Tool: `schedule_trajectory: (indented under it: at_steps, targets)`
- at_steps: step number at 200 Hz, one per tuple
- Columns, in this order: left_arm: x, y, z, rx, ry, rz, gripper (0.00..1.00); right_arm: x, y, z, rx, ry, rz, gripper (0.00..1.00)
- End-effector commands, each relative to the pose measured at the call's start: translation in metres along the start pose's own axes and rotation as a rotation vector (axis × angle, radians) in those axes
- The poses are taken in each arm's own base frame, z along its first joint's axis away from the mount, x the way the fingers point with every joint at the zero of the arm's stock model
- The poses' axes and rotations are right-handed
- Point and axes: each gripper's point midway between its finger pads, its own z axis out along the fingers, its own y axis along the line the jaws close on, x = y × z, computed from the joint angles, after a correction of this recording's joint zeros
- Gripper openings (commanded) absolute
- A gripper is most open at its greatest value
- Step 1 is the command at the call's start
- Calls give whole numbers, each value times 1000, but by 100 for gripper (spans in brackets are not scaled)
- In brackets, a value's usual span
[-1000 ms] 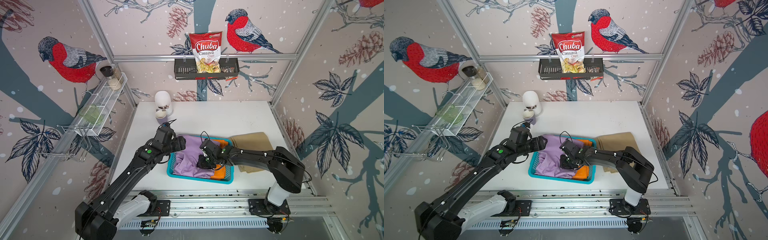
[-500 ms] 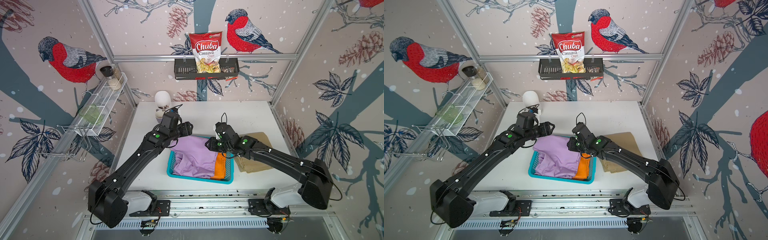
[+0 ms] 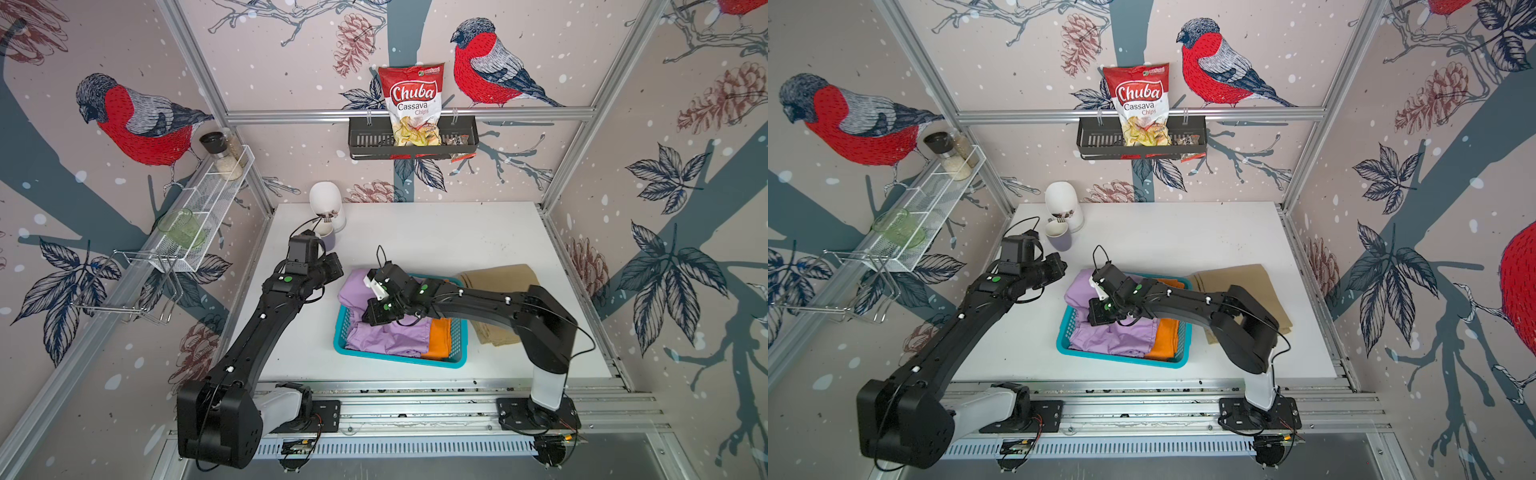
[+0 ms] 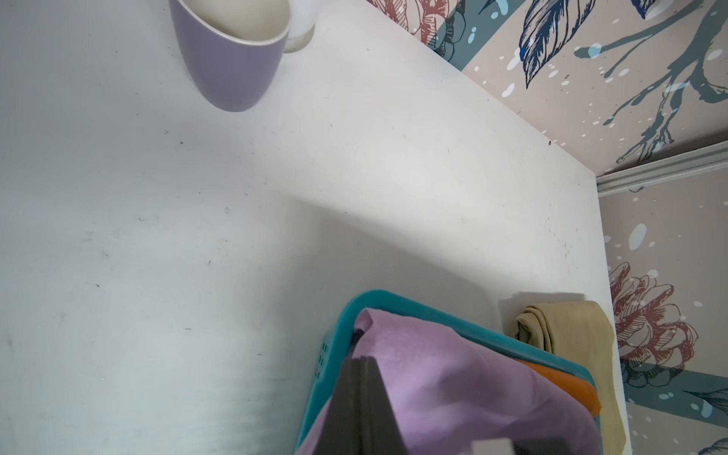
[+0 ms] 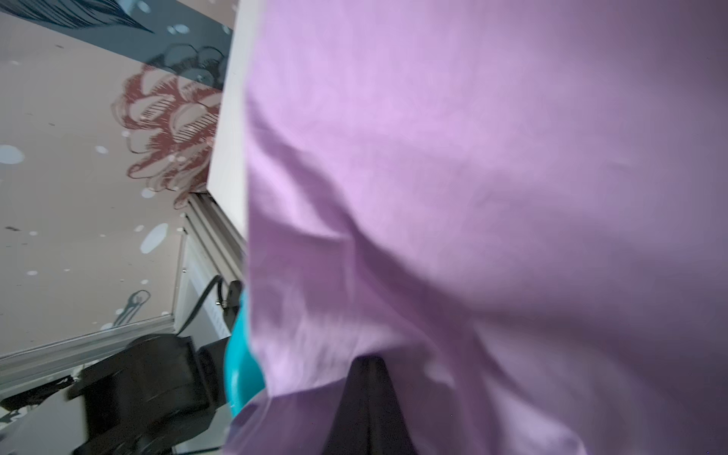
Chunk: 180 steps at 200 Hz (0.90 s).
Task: Put the folded long pants in the basket
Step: Place the long pant in the basket, then move the long pant to the center of the board.
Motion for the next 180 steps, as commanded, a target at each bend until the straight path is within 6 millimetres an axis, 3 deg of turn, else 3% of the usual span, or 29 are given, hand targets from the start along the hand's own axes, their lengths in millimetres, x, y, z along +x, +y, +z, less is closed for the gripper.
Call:
schedule_trajectory:
  at_steps: [1,26,54,83,112,128,136,148,159,180]
  targets:
    - [-9,-1,-5,17,-27,29,5,22,-14,19,38,129,-8,0]
    - [-13,2,-6,16,-45,16,10,18,-21,21,91,125,-26,1]
    - [-15,6,-5,5,-47,10,15,-11,-20,-6,163,13,-54,6]
    - [-20,10,-9,-11,-77,27,19,-55,5,-68,181,-194,-143,16]
    - [-31,7,-17,-4,-130,56,31,-92,-2,-146,241,-415,-156,20]
    - [-39,-5,-20,41,-150,77,40,-104,-31,-185,274,-502,-101,35]
    - [-42,-12,-20,71,-152,87,41,-108,-52,-204,303,-532,-54,43]
    - [-46,-23,-18,121,-141,96,42,-109,-90,-232,364,-568,45,48]
    - [-50,-35,-15,172,-122,106,43,-105,-128,-257,417,-590,144,57]
    - [-52,-52,0,243,-74,77,43,-81,-197,-294,499,-623,329,61]
